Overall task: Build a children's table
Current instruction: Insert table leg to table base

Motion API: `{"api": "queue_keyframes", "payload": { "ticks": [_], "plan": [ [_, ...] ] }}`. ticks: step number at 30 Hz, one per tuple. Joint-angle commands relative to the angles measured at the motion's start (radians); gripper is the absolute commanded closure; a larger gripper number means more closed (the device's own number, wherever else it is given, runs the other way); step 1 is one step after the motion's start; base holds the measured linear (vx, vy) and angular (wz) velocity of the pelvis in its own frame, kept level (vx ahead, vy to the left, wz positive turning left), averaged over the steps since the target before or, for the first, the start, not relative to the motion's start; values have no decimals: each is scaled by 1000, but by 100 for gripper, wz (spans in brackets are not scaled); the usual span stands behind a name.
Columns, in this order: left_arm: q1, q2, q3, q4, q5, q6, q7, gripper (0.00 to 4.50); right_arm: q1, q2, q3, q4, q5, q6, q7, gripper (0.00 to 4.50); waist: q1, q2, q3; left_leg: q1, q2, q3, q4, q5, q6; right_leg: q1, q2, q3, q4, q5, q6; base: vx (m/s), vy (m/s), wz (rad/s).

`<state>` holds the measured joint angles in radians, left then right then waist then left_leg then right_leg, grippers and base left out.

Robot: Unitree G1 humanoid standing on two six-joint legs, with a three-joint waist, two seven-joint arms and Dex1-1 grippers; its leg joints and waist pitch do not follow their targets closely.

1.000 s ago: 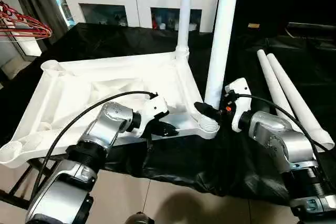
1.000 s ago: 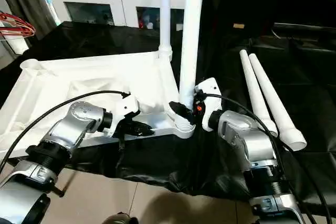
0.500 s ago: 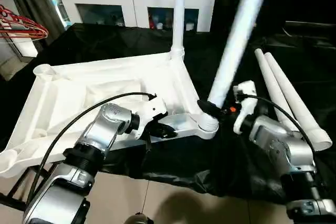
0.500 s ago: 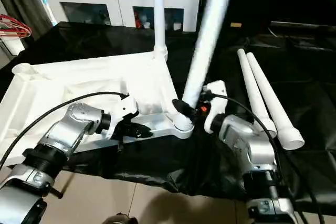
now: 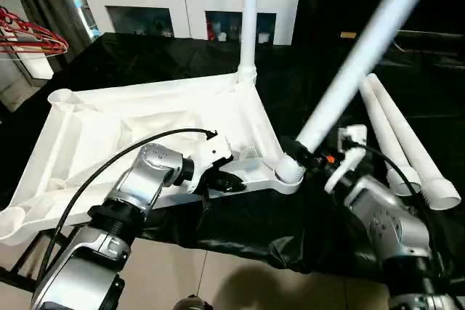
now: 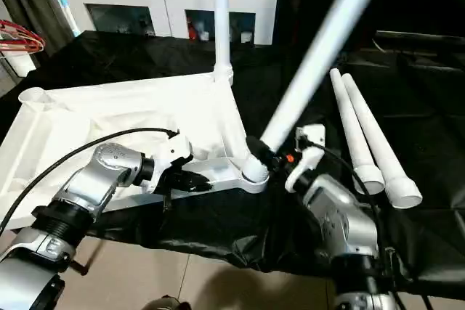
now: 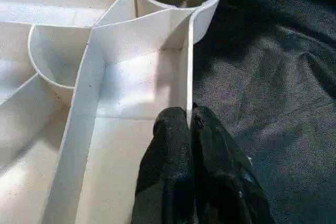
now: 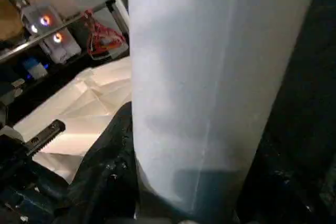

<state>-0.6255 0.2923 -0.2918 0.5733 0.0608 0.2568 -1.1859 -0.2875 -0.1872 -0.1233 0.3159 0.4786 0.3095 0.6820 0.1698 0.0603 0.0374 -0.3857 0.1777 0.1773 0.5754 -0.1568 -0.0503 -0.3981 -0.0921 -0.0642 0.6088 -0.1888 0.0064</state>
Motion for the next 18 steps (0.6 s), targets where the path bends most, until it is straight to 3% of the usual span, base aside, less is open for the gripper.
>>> {"api": "queue_keyframes", "payload": {
  "ticks": [1,5,11,18],
  "plan": [
    [-1,10,-8,24,5,4,5,450,57,-4,-18,86,-39,5,-46,261,-5,-1,-52,20,50,-25,-81,-379,-16,32,-70,42,-91,-326,-175,0,0,0],
    [-9,9,-4,34,1,0,15,450,87,12,-26,78,-43,-46,-48,261,-6,1,-52,21,52,-28,-84,-400,-19,30,-70,44,-95,-354,-164,0,0,0],
    [-14,16,-17,45,4,-7,-3,450,115,10,13,61,-98,-119,-59,261,-7,7,-51,21,51,-28,-86,-411,-18,29,-69,44,-96,-352,-161,0,0,0],
    [-25,25,-21,62,11,-25,2,450,115,-22,79,35,-173,-157,-62,261,-11,3,-48,22,51,-32,-90,-444,-23,25,-72,46,-104,-436,-134,0,0,0]
  ]
}}
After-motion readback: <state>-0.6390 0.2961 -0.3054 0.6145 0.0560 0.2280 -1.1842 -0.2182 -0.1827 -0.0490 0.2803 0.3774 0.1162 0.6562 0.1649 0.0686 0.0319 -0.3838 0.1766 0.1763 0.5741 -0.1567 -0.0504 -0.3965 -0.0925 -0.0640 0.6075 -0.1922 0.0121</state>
